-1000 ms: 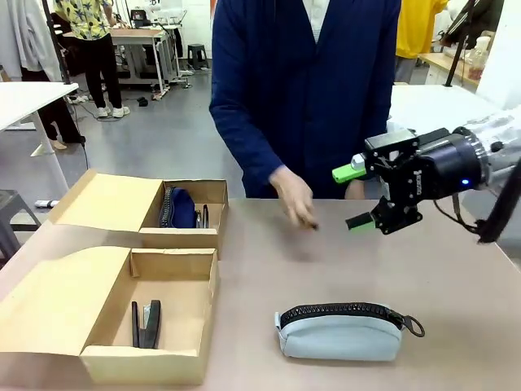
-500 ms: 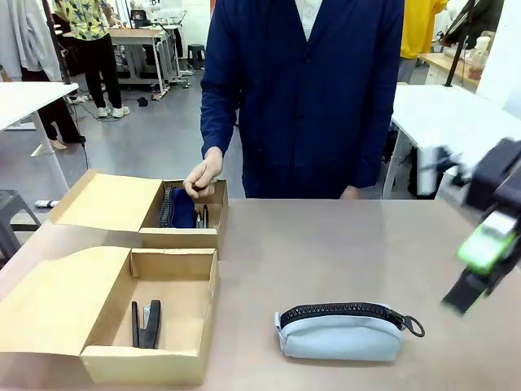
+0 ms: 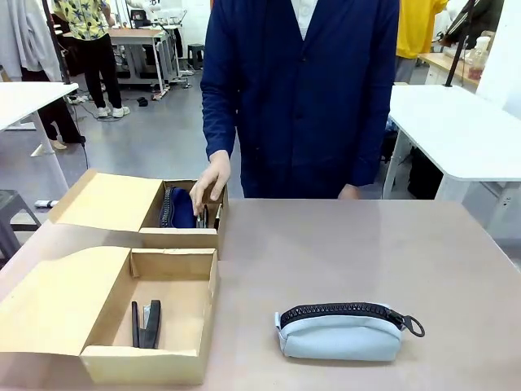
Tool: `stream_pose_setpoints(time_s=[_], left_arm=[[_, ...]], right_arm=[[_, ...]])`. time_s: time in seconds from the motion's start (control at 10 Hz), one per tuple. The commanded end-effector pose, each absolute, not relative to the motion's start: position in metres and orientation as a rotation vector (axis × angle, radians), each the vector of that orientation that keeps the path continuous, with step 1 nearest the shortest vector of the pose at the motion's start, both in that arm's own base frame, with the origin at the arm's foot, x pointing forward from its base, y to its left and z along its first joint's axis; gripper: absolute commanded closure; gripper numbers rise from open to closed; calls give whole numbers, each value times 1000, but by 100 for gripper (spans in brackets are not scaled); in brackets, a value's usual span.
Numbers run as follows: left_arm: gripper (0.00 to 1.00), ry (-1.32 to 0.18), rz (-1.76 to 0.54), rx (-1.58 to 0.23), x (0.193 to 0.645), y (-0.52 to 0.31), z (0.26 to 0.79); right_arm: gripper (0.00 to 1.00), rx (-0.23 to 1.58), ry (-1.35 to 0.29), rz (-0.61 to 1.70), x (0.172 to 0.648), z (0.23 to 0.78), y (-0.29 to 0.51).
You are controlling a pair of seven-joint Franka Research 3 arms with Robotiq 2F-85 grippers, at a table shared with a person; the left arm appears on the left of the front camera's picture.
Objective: Place items inside the box.
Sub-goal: Pick up a Pencil pouch or Stapler and place it inside the Mailer Box closest to the robot.
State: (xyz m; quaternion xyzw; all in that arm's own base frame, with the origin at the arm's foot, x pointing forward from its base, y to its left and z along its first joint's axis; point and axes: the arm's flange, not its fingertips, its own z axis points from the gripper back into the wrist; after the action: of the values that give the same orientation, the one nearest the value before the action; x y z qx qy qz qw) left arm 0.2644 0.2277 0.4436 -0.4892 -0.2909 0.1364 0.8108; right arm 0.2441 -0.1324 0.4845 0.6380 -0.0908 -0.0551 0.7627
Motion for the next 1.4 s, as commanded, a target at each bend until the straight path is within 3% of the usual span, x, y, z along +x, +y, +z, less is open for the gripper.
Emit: stream_pose_setpoints(time_s=[0.0, 0.1, 0.2, 1.3], left_arm=[[0, -646, 276, -1061, 266, 226, 443], [0, -646, 276, -1061, 266, 226, 443], [0, -646, 276, -1061, 266, 226, 443], [0, -646, 276, -1061, 266, 226, 443]], right_arm=[[0, 1453, -248, -173, 237, 415, -120], [0, 1379, -266, -292, 243, 403, -113], [0, 1411, -234, -195, 248, 456, -158], [0, 1411, -234, -195, 248, 456, -158]])
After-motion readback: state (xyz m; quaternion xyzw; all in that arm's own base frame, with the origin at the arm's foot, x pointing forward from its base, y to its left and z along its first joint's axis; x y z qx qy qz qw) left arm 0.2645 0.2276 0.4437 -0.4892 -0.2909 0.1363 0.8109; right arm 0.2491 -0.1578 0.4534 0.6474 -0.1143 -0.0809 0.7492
